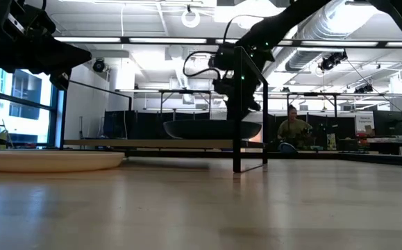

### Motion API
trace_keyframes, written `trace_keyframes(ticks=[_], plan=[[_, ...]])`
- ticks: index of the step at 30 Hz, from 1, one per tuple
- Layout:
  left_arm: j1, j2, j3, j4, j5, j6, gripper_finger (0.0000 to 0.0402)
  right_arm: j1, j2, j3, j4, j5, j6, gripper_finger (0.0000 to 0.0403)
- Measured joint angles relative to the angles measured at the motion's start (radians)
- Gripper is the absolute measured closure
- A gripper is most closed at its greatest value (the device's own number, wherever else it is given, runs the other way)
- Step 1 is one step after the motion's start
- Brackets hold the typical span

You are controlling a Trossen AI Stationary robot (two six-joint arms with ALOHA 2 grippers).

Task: Place and stack plates onto a shelf
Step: Put the green plate on the shelf

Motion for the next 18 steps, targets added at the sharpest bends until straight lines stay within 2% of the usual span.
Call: trace_keyframes(ticks=[6, 18], plan=[[0.0, 0.0, 0.0, 0.0, 0.0, 0.0, 0.0401, -0.001, 0.001, -0.036, 0.001, -0.015, 0.036, 0.0399], [0.0, 0.0, 0.0, 0.0, 0.0, 0.0, 0.0402, 0.004, 0.001, -0.036, -0.017, -0.141, 0.019, 0.0402]])
